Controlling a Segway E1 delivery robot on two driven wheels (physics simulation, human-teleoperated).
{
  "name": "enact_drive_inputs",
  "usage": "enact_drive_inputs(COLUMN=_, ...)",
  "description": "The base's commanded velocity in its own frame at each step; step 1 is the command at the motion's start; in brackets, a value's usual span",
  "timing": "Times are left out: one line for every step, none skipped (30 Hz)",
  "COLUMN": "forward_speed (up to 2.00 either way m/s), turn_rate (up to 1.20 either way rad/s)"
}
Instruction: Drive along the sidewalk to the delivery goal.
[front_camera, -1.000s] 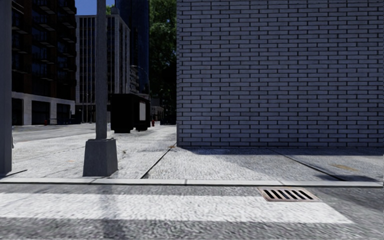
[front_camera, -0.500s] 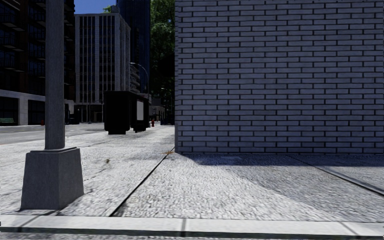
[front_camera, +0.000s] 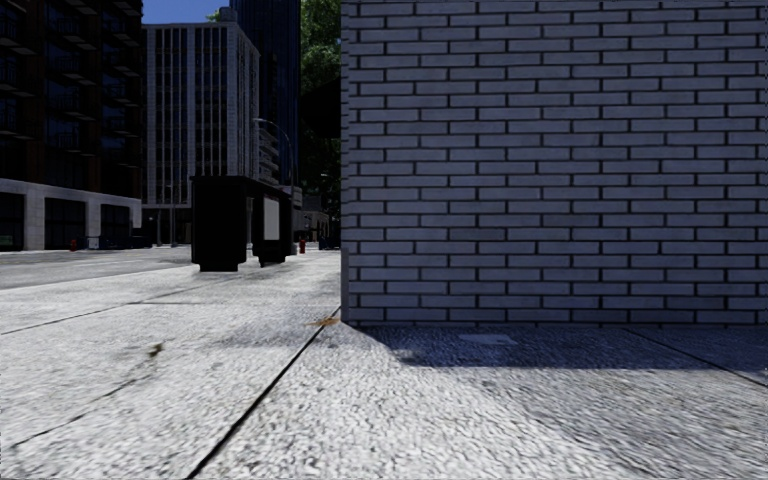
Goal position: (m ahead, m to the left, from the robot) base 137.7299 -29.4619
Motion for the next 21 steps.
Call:
enact_drive_inputs(forward_speed=1.62, turn_rate=0.33)
enact_drive_inputs(forward_speed=1.58, turn_rate=0.35)
enact_drive_inputs(forward_speed=1.58, turn_rate=0.35)
enact_drive_inputs(forward_speed=1.55, turn_rate=0.36)
enact_drive_inputs(forward_speed=1.5, turn_rate=0.36)
enact_drive_inputs(forward_speed=1.46, turn_rate=0.36)
enact_drive_inputs(forward_speed=1.43, turn_rate=0.36)
enact_drive_inputs(forward_speed=1.43, turn_rate=0.36)
enact_drive_inputs(forward_speed=1.42, turn_rate=0.36)
enact_drive_inputs(forward_speed=1.41, turn_rate=0.36)
enact_drive_inputs(forward_speed=1.41, turn_rate=0.36)
enact_drive_inputs(forward_speed=1.41, turn_rate=0.36)
enact_drive_inputs(forward_speed=1.41, turn_rate=0.36)
enact_drive_inputs(forward_speed=1.41, turn_rate=0.36)
enact_drive_inputs(forward_speed=1.41, turn_rate=0.36)
enact_drive_inputs(forward_speed=1.4, turn_rate=0.36)
enact_drive_inputs(forward_speed=1.4, turn_rate=0.36)
enact_drive_inputs(forward_speed=1.4, turn_rate=0.36)
enact_drive_inputs(forward_speed=1.4, turn_rate=0.36)
enact_drive_inputs(forward_speed=1.4, turn_rate=0.36)
enact_drive_inputs(forward_speed=1.4, turn_rate=0.38)
